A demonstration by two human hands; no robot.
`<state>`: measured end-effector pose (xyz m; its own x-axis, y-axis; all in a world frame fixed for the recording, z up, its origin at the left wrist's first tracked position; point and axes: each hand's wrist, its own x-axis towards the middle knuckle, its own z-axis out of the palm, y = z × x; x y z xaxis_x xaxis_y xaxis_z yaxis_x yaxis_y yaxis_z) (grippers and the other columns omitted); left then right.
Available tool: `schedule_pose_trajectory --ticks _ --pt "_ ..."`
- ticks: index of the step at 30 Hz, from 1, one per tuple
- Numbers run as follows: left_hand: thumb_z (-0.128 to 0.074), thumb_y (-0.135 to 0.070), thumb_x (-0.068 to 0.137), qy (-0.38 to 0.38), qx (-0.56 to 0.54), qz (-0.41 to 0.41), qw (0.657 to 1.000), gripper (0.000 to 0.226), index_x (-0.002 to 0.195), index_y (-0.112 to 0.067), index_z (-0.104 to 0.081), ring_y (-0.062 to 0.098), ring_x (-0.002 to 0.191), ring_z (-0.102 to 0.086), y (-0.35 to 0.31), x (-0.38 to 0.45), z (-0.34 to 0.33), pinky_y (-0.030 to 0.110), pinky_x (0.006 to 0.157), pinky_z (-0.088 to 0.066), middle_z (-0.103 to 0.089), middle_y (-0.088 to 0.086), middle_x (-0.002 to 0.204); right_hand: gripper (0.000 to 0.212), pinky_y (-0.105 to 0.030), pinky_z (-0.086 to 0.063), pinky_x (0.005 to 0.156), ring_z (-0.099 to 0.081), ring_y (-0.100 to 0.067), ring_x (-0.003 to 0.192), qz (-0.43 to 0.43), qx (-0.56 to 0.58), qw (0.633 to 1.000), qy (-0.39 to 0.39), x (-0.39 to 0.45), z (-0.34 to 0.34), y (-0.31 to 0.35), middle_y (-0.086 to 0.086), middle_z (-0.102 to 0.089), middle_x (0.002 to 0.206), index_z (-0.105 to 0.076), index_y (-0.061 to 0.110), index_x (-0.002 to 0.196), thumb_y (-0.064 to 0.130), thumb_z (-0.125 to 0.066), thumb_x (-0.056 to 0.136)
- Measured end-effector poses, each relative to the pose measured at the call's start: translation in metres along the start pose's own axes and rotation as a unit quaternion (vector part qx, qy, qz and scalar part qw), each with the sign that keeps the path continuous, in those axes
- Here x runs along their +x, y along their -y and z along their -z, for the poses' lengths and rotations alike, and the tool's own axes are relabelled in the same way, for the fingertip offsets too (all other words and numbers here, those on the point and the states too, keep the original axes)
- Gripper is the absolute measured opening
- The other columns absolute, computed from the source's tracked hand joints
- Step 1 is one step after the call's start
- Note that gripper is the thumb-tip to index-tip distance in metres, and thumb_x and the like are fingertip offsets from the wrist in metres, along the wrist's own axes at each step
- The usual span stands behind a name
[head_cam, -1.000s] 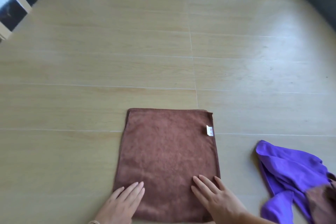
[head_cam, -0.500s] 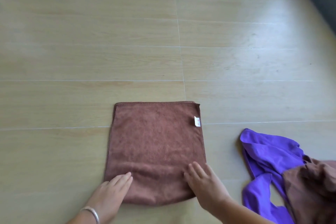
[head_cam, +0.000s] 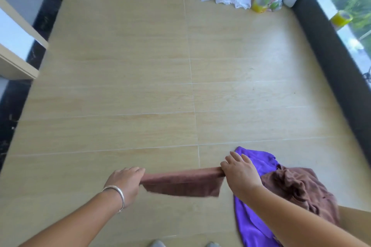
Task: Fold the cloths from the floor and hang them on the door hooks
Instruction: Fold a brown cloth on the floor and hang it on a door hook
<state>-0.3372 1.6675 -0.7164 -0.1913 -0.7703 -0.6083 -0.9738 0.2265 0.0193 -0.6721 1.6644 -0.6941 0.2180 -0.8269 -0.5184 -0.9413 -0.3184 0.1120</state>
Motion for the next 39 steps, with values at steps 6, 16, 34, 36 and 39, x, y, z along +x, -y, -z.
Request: schedule_pose_trajectory --ticks 6,16,34,36,39 --pt "-0.036 -0.013 0.087 0.124 -0.116 -0.028 0.985 0.034 0.107 -0.025 -0.061 0.024 0.099 -0.062 0.001 -0.09 0.165 0.032 0.082 -0.048 -0.067 0.0 0.107 0.03 -0.034 -0.03 0.1 -0.044 -0.023 0.117 0.004 -0.037 0.999 0.001 -0.086 0.162 -0.034 0.002 -0.059 0.111 -0.064 0.023 0.108 0.015 -0.041 0.091" --pt "-0.037 -0.009 0.093 0.05 -0.078 -0.063 0.994 0.025 0.096 -0.007 -0.063 0.029 0.093 -0.061 0.012 -0.221 0.425 0.033 0.077 -0.047 -0.068 0.01 0.102 0.029 -0.03 -0.039 0.097 -0.048 -0.015 0.119 0.038 -0.025 0.996 -0.072 -0.183 0.409 -0.083 0.006 -0.06 0.113 -0.065 0.024 0.1 0.041 -0.042 0.098" --pt "-0.037 -0.019 0.092 -0.409 0.03 0.051 0.91 0.017 0.083 -0.022 -0.051 0.019 0.084 -0.055 0.039 -0.45 0.726 0.036 0.07 -0.046 -0.056 -0.003 0.088 0.03 -0.035 -0.039 0.099 -0.047 -0.012 0.119 -0.022 -0.038 0.903 -0.428 -0.351 0.746 -0.109 0.012 -0.061 0.11 -0.063 0.032 0.108 0.04 -0.036 0.099" --pt "-0.036 -0.019 0.09 -0.438 0.07 0.069 0.893 0.016 0.083 -0.024 -0.049 0.018 0.089 -0.051 0.038 -0.476 0.746 0.035 0.071 -0.041 -0.053 -0.006 0.089 0.031 -0.037 -0.037 0.102 -0.045 -0.013 0.122 -0.035 -0.036 0.888 -0.457 -0.37 0.768 -0.108 0.011 -0.06 0.115 -0.061 0.033 0.113 0.041 -0.033 0.101" --pt "-0.035 -0.018 0.089 -0.455 0.09 0.084 0.882 0.017 0.083 -0.024 -0.049 0.019 0.089 -0.051 0.036 -0.513 0.769 0.037 0.074 -0.042 -0.051 -0.005 0.088 0.032 -0.039 -0.036 0.103 -0.042 -0.015 0.125 -0.042 -0.038 0.873 -0.484 -0.399 0.796 -0.106 0.009 -0.059 0.119 -0.059 0.031 0.115 0.04 -0.031 0.101"
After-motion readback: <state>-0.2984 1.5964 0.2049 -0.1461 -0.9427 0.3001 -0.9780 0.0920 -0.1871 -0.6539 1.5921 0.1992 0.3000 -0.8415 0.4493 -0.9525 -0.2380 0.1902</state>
